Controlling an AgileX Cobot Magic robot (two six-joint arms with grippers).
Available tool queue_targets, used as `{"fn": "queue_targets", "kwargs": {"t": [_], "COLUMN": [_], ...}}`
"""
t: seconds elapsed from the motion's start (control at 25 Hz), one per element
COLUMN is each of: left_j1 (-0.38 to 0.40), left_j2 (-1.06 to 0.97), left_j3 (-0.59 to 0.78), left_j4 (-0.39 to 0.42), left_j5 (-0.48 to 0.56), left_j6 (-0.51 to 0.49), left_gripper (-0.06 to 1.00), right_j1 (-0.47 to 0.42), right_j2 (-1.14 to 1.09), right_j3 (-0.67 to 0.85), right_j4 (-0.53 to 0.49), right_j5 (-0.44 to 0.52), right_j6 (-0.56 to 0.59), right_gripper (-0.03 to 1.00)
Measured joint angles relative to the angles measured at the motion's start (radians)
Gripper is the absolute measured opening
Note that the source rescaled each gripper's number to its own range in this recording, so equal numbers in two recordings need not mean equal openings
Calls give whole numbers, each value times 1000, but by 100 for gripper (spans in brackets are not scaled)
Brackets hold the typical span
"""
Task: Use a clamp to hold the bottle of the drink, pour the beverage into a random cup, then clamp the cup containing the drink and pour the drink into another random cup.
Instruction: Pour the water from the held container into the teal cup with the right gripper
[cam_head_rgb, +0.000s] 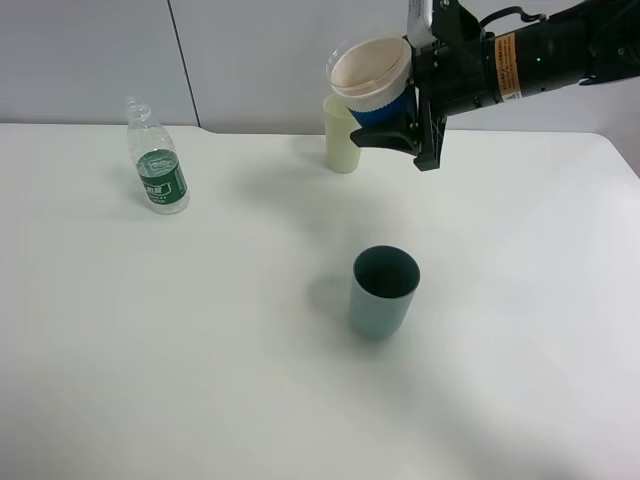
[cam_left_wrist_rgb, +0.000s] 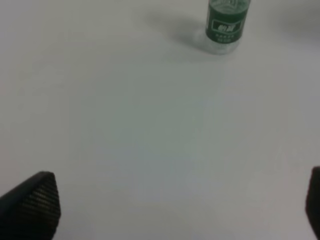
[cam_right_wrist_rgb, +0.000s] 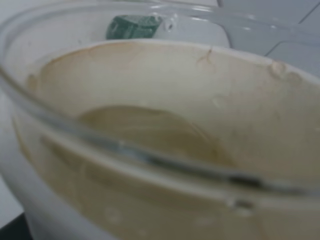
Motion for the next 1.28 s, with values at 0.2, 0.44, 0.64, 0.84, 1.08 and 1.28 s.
{"fn": "queue_targets", "kwargs": {"t": [0.2, 0.44, 0.64, 0.84, 1.08, 1.28], "left_j1": [0, 0, 0, 0, 0, 0], "left_j2": [0, 0, 0, 0, 0, 0], "left_j3": [0, 0, 0, 0, 0, 0], "left_j4": [0, 0, 0, 0, 0, 0], "left_j5": [0, 1, 1, 1, 1, 1], "left_j6": [0, 0, 0, 0, 0, 0], "left_gripper": [100, 100, 100, 100, 100, 100], "right_j1": [0, -4, -40, -139, -173, -160], "right_j2": [0, 0, -2, -66, -106, -106], "right_j3": [0, 0, 19, 108, 207, 221], "right_j4": [50, -2, -22, -30, -30, -36], "right_j5": [-4, -91, -178, -197, -197, -140], "right_j6": [-72, -118, -159, -262, -397, -484], "right_gripper": [2, 2, 2, 2, 2, 2]}}
